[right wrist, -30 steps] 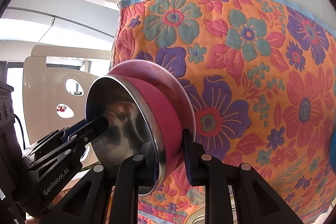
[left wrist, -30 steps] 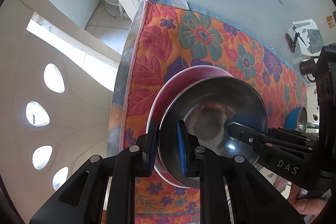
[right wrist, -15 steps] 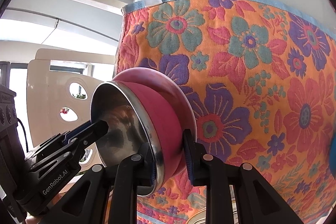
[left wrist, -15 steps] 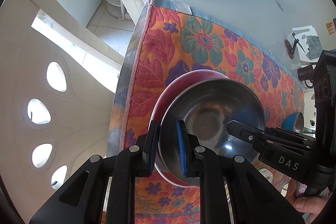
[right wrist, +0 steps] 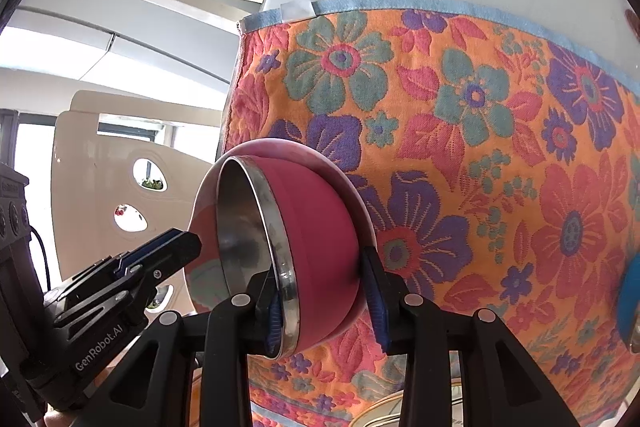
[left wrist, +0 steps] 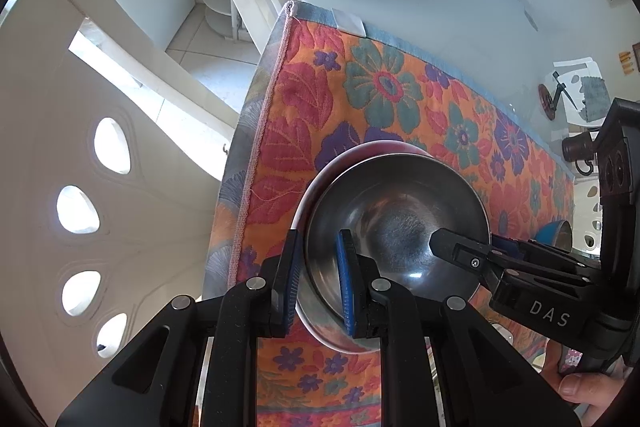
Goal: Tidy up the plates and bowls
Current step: 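Lower the steel bowl into the pink polka-dot bowl with both tools, then open both tools off the nested bowls and withdraw them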
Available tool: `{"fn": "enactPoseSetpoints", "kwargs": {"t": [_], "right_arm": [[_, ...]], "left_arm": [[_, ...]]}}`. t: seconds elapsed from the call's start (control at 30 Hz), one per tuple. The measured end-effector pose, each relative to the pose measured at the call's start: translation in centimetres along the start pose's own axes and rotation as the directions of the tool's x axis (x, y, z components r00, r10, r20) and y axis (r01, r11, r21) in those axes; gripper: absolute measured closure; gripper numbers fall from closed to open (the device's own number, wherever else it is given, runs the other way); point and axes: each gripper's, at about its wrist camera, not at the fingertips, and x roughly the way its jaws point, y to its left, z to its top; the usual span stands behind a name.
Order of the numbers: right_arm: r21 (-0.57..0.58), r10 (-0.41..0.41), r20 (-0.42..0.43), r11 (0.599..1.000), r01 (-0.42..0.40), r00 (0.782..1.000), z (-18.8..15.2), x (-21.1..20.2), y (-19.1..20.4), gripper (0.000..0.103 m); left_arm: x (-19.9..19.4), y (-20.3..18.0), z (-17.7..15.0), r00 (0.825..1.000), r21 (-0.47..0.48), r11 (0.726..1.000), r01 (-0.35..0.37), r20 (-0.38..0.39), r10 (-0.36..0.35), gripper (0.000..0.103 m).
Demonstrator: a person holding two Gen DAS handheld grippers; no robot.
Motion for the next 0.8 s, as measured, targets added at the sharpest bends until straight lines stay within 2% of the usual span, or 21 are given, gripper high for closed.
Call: {"fn": "enactPoseSetpoints", "kwargs": {"t": [0.3, 0.37, 0.5, 0.8], "right_arm": [[-0.038, -0.041, 0.016, 0.998, 0.042, 0.999, -0.3, -0.6, 0.7, 0.066], [-0.038, -0.022, 0.025, 0.999, 0.023, 0.999, -0.3, -0.9, 0.7, 0.066], [-0.06, -0.059, 0.05, 0.996, 0.062, 0.997, -0.2, -1.7, 0.9, 0.066], [-0.018, -0.039, 0.022, 0.999, 0.04, 0.999, -0.3, -1.2, -0.3, 0.066]], "left_arm": [[-0.1, 0.8, 0.0, 1.0, -0.019, 1.0, 0.003, -0.002, -0.003, 0.088], [-0.1, 0.9, -0.1, 1.0, -0.021, 1.0, 0.005, -0.004, -0.005, 0.088], [0.0, 0.9, 0.0, 1.0, -0.025, 1.0, 0.009, -0.007, -0.009, 0.088], [0.0, 0.7, 0.0, 1.0, -0.016, 1.0, 0.002, -0.011, -0.003, 0.088]]}}
